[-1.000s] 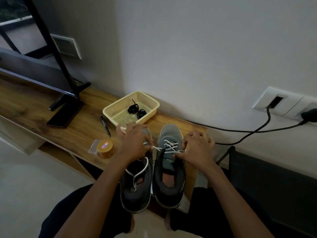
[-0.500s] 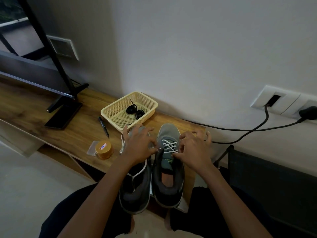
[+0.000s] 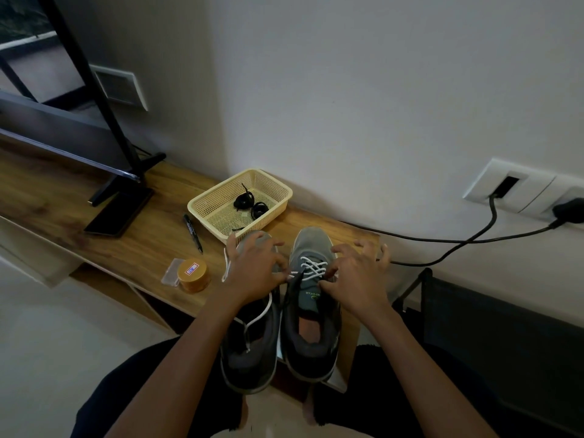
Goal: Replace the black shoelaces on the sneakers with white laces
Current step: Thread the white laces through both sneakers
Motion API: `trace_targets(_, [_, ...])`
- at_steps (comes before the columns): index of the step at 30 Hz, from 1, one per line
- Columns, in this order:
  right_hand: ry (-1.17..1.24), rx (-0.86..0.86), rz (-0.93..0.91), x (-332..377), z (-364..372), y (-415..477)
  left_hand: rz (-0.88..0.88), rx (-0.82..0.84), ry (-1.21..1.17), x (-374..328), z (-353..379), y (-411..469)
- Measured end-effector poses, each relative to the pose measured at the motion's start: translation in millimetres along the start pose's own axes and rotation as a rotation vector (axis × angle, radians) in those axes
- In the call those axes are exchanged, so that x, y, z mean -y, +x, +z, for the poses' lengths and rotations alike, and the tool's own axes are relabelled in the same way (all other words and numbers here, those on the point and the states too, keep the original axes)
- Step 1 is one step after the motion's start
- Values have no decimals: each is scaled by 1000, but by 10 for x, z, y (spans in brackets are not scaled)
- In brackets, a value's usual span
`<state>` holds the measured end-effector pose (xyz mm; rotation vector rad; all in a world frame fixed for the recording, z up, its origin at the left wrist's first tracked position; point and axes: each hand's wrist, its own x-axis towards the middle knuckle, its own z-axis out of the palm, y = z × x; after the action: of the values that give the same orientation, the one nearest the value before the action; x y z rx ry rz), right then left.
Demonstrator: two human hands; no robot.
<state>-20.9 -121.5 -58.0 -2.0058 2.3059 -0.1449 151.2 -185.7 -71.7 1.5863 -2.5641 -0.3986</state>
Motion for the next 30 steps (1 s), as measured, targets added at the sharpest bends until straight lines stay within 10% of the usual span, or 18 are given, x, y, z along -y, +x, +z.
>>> trace_targets(6, [19, -5, 64, -40, -13, 6, -188, -42, -34, 395, -70, 59])
trace_targets(11, [7, -22, 74, 8, 43, -11, 37, -9, -110, 117, -24, 4])
trace_targets(30, [52, -44, 75, 13, 124, -15, 4, 71, -148, 168, -37, 6])
